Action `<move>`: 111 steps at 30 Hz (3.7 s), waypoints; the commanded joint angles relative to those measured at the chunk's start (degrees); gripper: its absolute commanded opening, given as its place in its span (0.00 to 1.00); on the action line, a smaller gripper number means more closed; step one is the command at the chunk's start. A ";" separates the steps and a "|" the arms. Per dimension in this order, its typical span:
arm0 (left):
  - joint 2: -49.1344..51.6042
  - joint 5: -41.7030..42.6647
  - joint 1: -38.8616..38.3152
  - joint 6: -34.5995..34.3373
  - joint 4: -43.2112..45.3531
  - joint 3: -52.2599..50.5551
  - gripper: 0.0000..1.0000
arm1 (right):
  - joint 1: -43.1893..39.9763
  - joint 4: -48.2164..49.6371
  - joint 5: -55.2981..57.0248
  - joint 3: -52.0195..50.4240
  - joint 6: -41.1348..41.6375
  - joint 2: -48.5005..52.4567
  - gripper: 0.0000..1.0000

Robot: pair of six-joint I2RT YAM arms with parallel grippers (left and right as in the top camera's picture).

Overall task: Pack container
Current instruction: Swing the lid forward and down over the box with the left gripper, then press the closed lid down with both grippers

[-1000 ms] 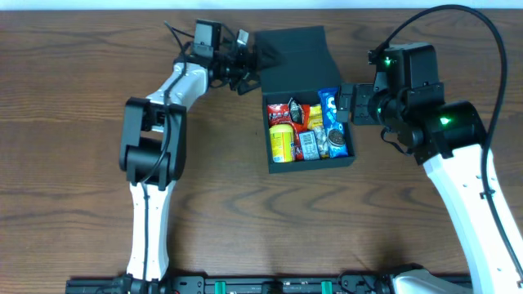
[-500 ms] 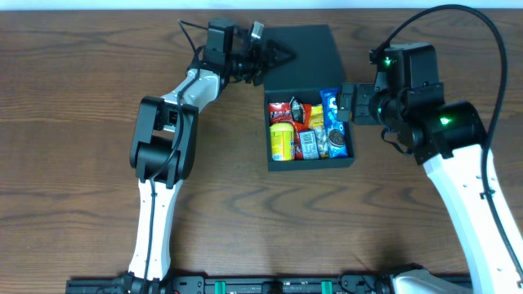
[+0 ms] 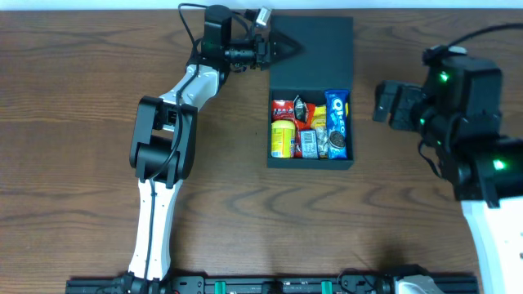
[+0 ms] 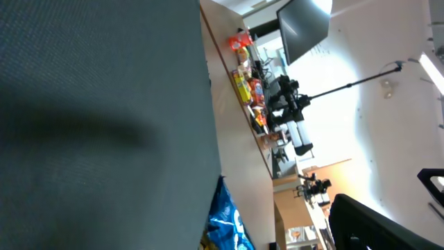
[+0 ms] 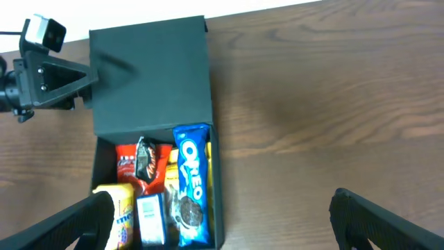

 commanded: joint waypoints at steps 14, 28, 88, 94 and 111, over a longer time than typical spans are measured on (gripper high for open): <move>-11.58 -7.39 -1.64 25.46 -29.42 1.60 0.96 | -0.55 -2.21 2.73 0.07 -0.57 -0.42 0.99; -23.15 -18.95 -7.74 42.64 -53.70 1.62 0.96 | -0.57 -2.27 7.56 0.07 -0.57 -0.42 0.99; -50.71 -66.66 -23.47 40.28 -101.96 1.60 0.95 | -1.99 -4.39 -1.01 0.04 -0.57 3.02 0.99; -53.75 -74.40 -25.92 35.93 -110.79 -1.33 0.95 | -1.55 -5.53 -6.12 -0.76 -0.57 9.57 0.99; -62.14 -74.66 -45.35 21.40 -82.68 -38.27 0.95 | 10.47 2.14 0.70 -13.31 1.64 16.90 0.99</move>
